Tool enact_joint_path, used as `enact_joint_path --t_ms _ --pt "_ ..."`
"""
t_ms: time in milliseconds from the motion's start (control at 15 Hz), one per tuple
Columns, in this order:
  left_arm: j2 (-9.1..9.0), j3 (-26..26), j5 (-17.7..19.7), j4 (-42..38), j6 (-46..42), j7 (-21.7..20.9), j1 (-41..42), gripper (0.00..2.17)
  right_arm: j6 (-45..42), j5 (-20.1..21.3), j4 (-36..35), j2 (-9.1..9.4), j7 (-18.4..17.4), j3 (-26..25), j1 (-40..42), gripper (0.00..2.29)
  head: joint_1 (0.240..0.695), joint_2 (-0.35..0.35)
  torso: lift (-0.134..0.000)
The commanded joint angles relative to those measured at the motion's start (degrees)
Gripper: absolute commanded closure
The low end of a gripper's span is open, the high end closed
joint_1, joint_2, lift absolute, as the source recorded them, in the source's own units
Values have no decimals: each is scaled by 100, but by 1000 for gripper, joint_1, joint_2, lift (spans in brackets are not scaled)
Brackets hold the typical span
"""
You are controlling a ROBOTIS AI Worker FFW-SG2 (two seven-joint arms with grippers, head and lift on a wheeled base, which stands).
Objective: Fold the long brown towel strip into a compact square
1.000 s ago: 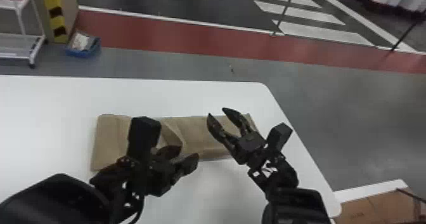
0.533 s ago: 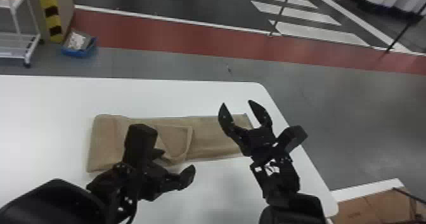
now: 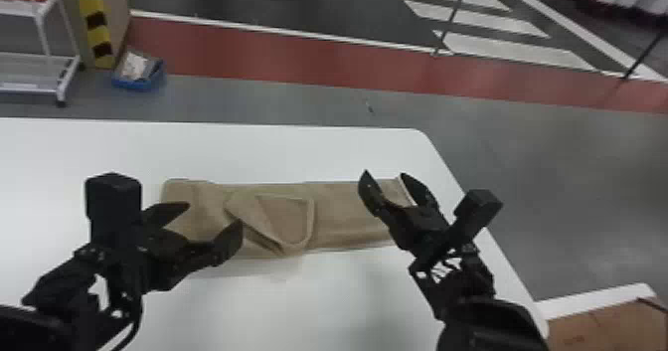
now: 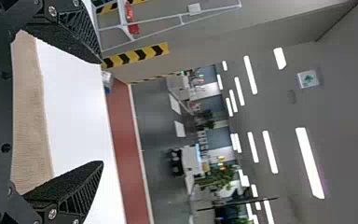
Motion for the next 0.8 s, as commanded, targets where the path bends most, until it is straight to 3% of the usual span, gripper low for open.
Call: enact_joint_path --t_ms 0,200,333,400,533,600,733 --pt "86 224 -13 -18 -155 13 141 36 521 33 -46 32 -61 -234 -28 130 695 -263 -124" --pt "147 180 -40 52 -507 4 220 87 415 297 244 -18 62 -577 -98 134 695 -260 -124" --pt "139 83 -40 52 -542 -14 220 336 -7 745 296 -9 335 -788 -54 144 695 -275 -124" --pt "130 21 -40 43 -542 -5 211 522 -165 833 332 -18 344 -867 -19 144 695 -284 -124" --pt "112 -110 -40 79 -507 57 149 1578 -200 850 402 -18 423 -1051 -10 144 695 -324 -124" --pt "86 -189 -66 140 -366 65 44 1949 -200 859 419 -18 467 -1121 -1 144 695 -341 -124" --pt "95 -374 -84 395 -67 83 -123 1970 -218 850 472 -18 511 -1165 25 144 695 -350 -124"
